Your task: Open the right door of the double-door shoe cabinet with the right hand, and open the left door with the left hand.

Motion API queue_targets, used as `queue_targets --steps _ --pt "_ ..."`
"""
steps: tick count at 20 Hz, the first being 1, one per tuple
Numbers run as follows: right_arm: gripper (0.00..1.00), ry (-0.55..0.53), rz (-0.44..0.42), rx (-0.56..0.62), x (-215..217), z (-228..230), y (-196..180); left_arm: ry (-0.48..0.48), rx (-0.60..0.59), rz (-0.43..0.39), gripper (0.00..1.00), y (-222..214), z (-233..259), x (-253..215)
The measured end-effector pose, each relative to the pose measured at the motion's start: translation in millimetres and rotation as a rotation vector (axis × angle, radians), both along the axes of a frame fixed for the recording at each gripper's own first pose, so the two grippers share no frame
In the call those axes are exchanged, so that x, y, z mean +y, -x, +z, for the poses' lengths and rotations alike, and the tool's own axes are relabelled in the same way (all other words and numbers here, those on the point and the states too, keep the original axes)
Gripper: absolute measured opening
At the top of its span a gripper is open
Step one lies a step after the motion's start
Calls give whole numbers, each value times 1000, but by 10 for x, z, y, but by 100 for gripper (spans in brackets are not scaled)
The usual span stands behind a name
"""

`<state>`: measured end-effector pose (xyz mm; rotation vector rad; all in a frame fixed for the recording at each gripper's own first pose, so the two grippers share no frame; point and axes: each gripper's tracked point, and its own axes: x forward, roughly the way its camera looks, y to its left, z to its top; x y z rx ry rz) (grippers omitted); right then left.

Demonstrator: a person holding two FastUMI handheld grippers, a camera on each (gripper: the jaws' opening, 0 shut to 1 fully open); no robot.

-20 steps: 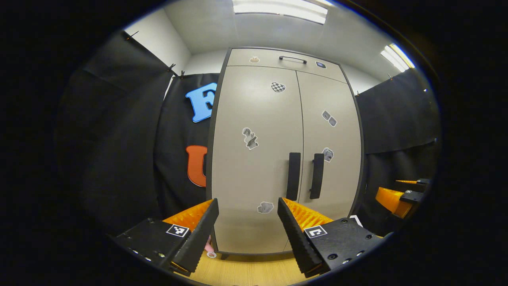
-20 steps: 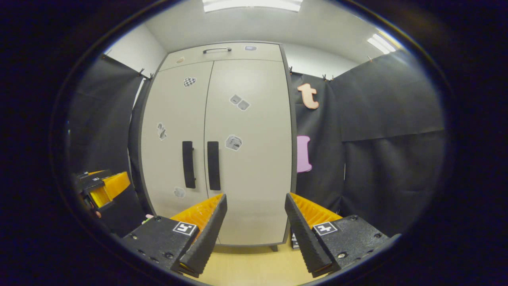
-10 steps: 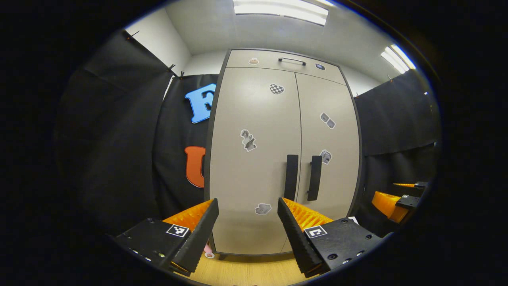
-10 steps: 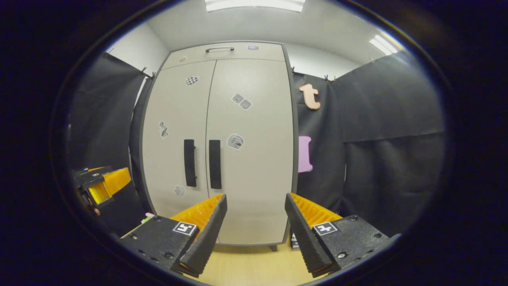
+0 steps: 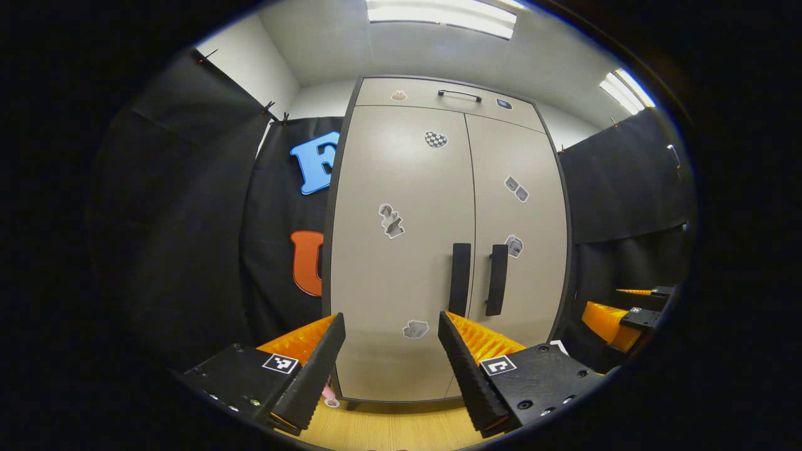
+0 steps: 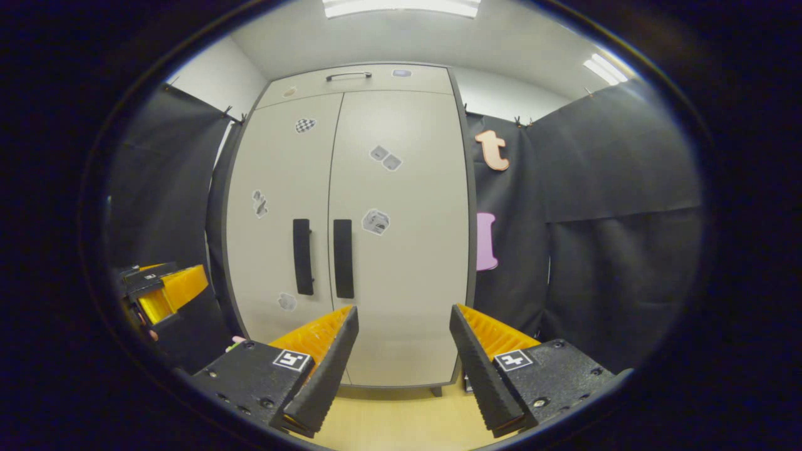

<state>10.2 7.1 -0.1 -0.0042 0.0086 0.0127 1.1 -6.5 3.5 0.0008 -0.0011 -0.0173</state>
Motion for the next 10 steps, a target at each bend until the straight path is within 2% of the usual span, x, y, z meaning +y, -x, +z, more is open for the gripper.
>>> queue_targets --steps 5,10 --pt "92 -3 46 2 192 69 -278 15 -6 -45 89 81 -21 -84" --pt "92 8 85 -25 480 249 -772 15 11 -52 89 169 -93 -51"
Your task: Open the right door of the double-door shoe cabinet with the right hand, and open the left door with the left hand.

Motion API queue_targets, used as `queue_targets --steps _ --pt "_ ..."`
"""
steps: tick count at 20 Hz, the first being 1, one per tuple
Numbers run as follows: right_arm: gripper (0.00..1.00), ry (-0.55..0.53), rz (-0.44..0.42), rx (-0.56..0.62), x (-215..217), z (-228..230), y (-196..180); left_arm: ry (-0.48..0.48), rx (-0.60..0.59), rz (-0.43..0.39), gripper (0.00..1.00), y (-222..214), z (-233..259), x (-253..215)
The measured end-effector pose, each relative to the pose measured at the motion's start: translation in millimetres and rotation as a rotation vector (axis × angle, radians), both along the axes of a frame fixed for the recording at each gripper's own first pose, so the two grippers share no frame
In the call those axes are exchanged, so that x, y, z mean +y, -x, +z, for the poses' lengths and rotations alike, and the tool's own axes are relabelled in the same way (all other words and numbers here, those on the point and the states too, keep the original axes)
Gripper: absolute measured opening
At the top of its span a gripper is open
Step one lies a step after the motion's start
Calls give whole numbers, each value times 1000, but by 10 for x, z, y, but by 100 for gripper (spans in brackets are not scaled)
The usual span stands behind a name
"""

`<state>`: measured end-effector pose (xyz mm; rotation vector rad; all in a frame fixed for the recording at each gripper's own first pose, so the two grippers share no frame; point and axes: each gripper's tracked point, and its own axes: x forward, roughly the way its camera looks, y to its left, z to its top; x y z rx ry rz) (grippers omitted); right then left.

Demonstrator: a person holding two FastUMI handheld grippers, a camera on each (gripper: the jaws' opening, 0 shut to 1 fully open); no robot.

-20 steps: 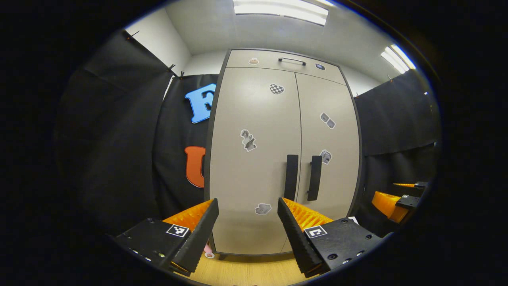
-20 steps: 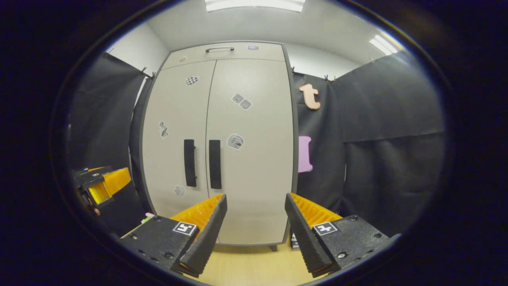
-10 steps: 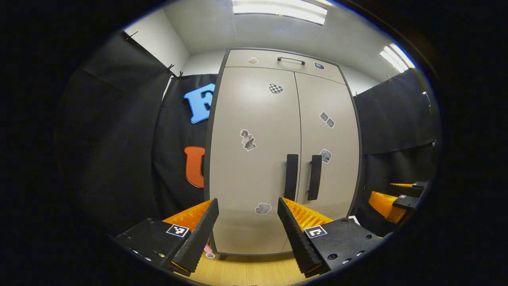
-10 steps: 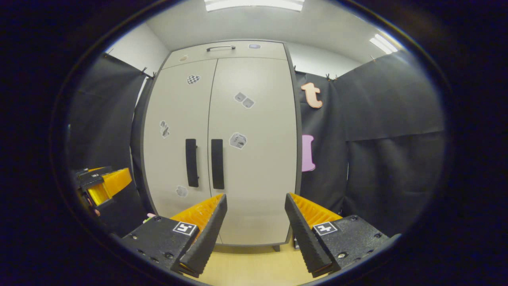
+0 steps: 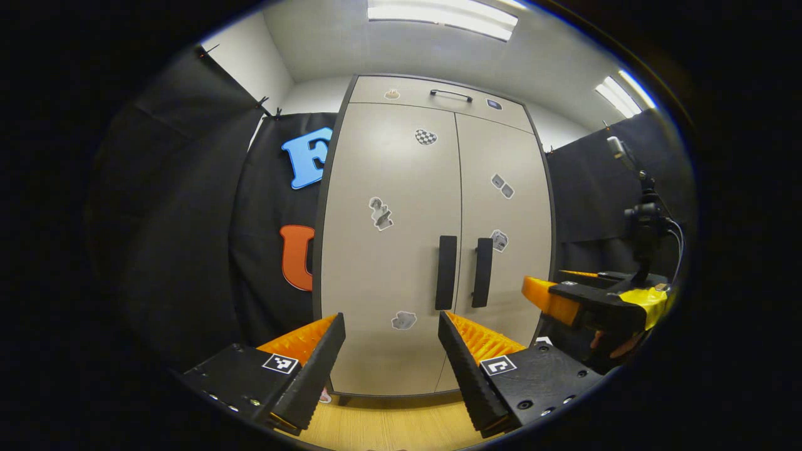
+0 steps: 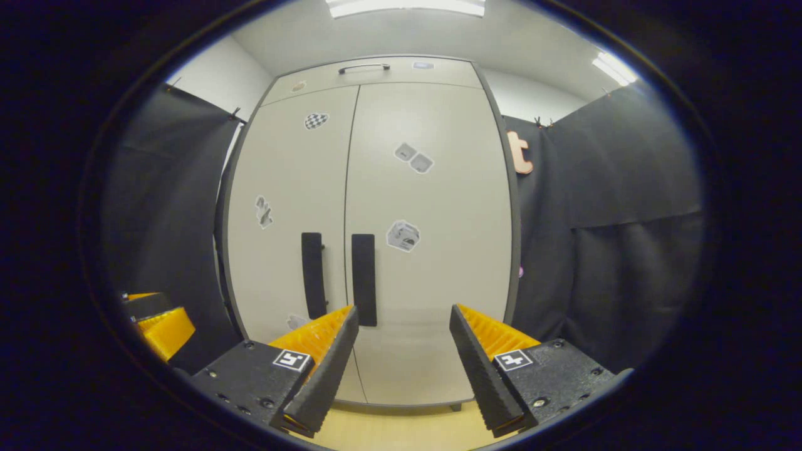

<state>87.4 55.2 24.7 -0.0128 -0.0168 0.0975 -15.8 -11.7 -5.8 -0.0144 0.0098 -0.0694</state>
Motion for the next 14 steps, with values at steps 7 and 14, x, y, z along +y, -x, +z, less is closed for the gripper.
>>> queue_targets --steps 7,14 --pt "92 16 4 9 319 21 -647 4 -6 43 89 57 -21 267" --pt "87 -7 5 29 481 -11 -1078 13 -1 113 89 50 -72 613"
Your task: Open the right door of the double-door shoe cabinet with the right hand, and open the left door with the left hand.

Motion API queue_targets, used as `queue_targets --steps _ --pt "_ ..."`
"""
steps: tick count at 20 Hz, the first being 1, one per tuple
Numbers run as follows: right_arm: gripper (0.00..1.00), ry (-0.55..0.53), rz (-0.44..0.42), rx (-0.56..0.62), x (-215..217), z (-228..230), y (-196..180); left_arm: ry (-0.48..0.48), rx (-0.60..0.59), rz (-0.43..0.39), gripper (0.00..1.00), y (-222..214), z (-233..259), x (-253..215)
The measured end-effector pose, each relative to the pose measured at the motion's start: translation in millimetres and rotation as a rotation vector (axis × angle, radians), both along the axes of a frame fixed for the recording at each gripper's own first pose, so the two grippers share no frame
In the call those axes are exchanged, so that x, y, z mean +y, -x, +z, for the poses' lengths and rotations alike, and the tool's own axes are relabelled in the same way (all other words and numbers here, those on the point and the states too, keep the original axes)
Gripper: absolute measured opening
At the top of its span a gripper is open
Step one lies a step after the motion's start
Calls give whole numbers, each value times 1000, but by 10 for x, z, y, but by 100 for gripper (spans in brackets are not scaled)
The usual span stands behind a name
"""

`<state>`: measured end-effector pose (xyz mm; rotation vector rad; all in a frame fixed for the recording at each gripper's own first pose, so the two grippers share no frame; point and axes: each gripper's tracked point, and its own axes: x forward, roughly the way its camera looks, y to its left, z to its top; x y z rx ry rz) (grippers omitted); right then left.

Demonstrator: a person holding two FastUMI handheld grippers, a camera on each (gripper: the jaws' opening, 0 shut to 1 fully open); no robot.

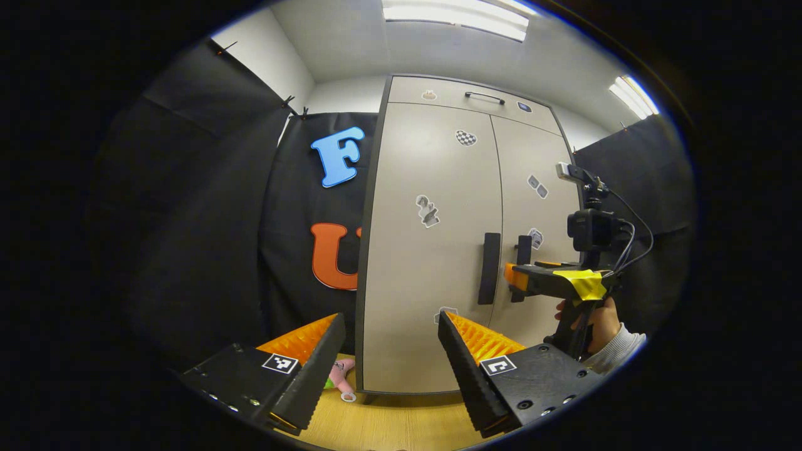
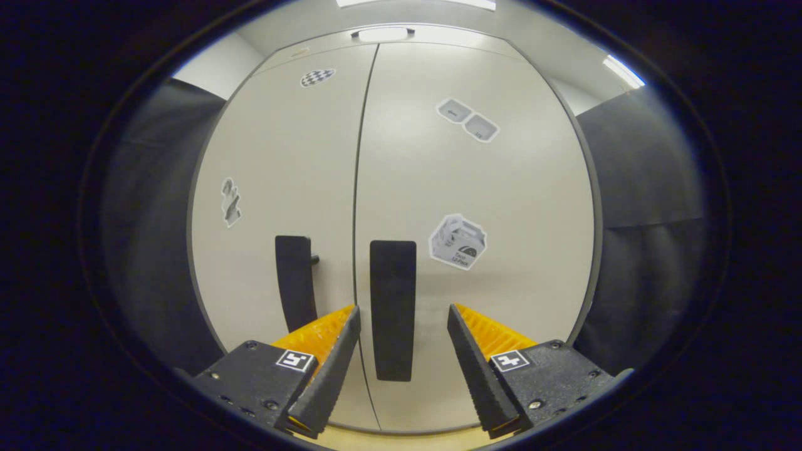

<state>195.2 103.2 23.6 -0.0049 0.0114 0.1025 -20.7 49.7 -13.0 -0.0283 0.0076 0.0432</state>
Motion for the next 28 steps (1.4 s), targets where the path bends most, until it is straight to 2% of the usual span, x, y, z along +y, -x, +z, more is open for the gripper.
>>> queue_targets --steps 2,6,10,13,15,19,28 --pt "86 -13 2 20 12 -23 -69 2 0 8 89 -31 4 56" --pt "71 9 -26 5 -34 13 -84 1 0 3 89 -62 15 51" --pt "56 -4 7 11 35 -12 -70 2 4 -14 89 -108 1 7" --pt "34 7 25 22 62 -19 -54 4 5 -20 89 -107 -10 -9" --pt "28 15 27 19 64 -14 -62 7 4 -22 89 -105 -12 -15" --pt "22 19 35 19 59 -16 -20 9 2 -21 89 -102 0 -7" --pt "21 -1 110 42 -63 -21 372 -4 0 -22 89 -79 54 -169"
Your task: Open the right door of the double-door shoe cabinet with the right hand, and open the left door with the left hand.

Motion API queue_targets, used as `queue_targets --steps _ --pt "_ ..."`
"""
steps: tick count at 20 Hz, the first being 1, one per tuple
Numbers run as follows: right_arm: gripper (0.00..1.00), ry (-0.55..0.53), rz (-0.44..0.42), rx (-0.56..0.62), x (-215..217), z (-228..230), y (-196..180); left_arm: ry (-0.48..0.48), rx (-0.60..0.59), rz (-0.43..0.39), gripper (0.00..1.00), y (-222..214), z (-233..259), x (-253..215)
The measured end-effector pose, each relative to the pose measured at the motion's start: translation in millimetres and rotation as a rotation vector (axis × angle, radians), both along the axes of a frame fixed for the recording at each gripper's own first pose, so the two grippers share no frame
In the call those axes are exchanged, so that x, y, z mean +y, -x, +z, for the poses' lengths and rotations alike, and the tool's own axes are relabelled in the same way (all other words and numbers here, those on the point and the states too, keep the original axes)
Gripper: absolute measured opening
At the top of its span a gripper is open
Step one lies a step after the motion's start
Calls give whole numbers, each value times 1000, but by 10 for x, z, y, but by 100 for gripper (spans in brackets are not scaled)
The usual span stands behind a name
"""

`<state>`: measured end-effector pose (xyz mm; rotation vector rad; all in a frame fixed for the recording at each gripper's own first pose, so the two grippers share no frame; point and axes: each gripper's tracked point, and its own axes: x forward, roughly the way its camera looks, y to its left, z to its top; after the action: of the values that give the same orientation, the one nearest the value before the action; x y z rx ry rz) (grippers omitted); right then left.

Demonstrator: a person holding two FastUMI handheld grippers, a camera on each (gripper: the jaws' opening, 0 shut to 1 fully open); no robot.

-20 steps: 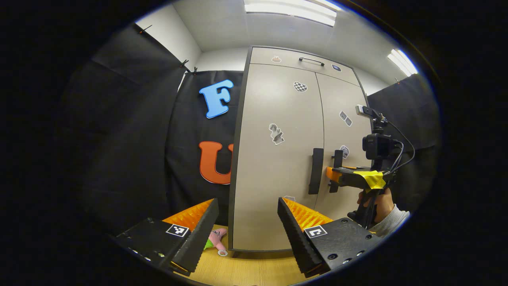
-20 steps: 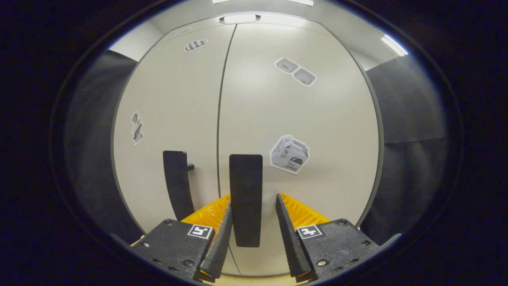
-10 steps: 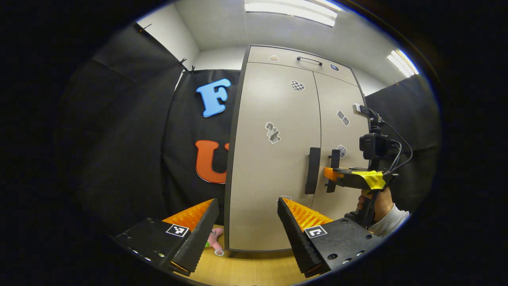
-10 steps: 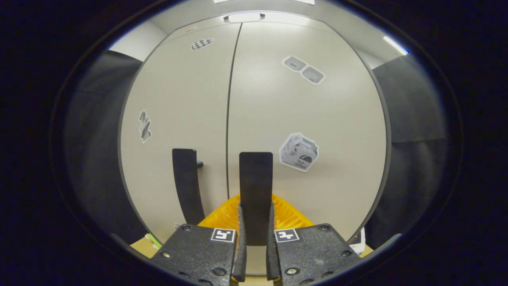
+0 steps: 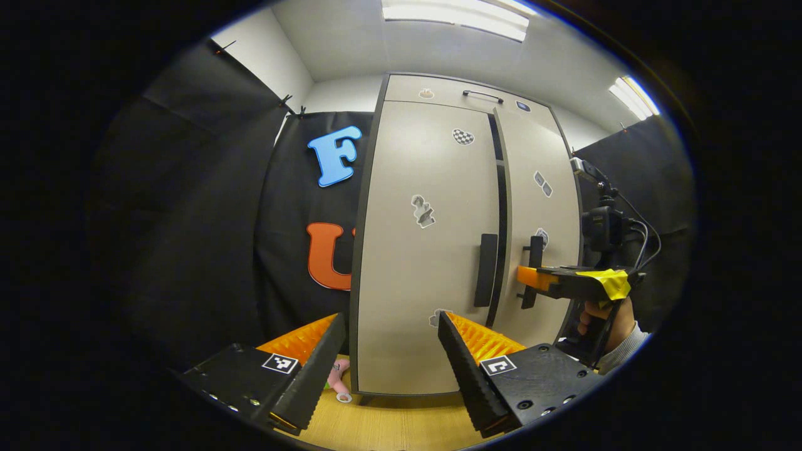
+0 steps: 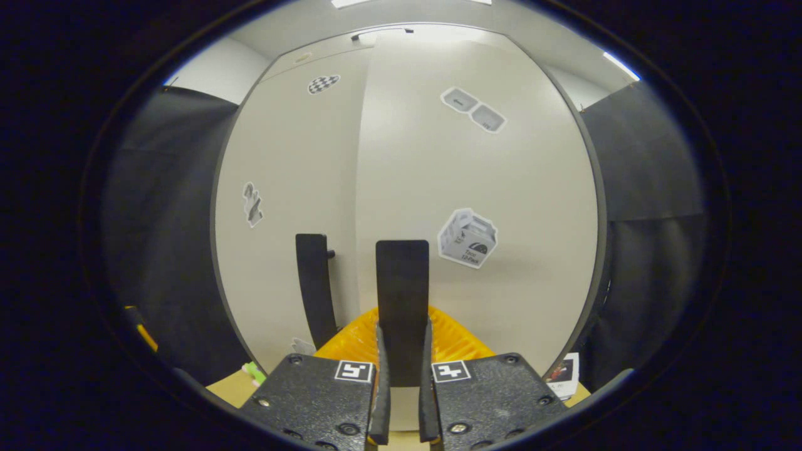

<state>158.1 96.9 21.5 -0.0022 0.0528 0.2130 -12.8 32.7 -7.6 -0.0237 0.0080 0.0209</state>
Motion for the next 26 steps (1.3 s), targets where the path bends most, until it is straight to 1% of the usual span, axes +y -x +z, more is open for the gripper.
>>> queue_targets --steps 8,13,15,22,26 --pt "21 11 27 9 -295 -1 508 -10 1 -21 89 70 -1 -247" --pt "21 3 47 10 -520 -1 752 -14 -6 -40 89 132 15 -412" --pt "17 -6 54 15 -647 10 879 -14 -7 -37 89 154 18 -427" --pt "17 1 7 6 -1190 33 1225 -13 -11 -54 89 187 46 -590" --pt "15 8 1 9 -1387 42 1292 -1 -8 -80 89 183 41 -738"
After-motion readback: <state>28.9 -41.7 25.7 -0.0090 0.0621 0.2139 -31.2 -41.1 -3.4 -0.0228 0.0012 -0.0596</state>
